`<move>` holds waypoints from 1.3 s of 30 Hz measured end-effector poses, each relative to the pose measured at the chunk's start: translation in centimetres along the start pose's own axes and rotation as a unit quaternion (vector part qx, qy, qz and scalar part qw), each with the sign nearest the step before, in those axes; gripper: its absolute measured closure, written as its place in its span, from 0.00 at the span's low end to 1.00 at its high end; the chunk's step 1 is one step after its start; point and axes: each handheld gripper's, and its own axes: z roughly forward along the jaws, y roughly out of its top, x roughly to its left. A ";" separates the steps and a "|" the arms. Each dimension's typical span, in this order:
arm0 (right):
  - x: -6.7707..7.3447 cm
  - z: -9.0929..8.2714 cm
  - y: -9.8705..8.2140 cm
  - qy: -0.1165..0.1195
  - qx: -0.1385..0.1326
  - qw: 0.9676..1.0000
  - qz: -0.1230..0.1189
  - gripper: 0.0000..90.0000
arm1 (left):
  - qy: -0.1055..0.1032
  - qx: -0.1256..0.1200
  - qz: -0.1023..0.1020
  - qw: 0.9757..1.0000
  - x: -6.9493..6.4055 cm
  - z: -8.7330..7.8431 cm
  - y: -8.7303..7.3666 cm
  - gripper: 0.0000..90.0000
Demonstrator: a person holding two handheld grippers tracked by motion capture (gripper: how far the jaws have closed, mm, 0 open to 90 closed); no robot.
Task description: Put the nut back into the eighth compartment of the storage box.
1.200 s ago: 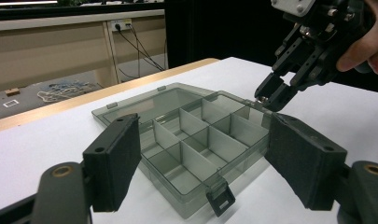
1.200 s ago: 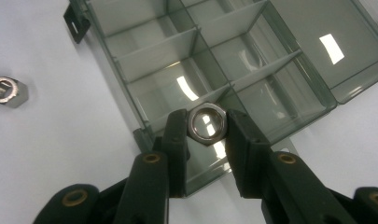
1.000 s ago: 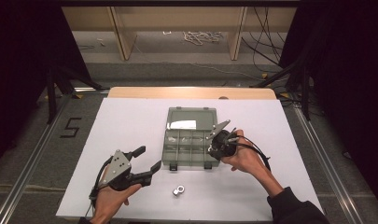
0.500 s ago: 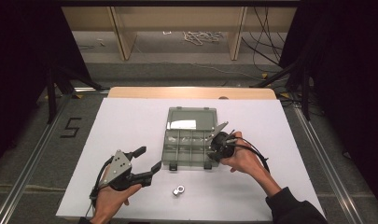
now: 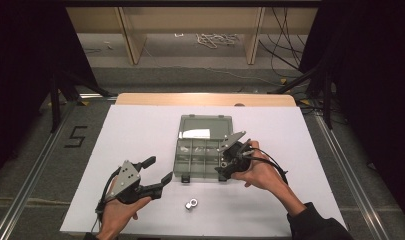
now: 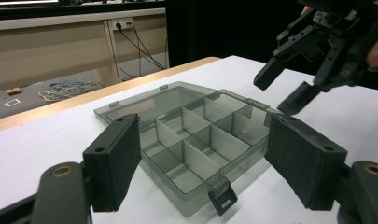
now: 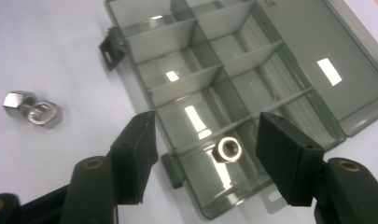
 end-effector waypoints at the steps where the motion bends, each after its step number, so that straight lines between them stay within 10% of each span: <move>1: 0.2 0.0 0.1 0.000 -0.001 1.000 -0.001 0.42 | 0.001 0.000 0.000 1.000 0.0 0.0 0.0 0.28; 39: 9.1 2.7 1.4 0.114 0.003 0.986 -0.122 0.45 | 0.015 -0.001 -0.002 1.000 0.5 -0.2 0.0 0.28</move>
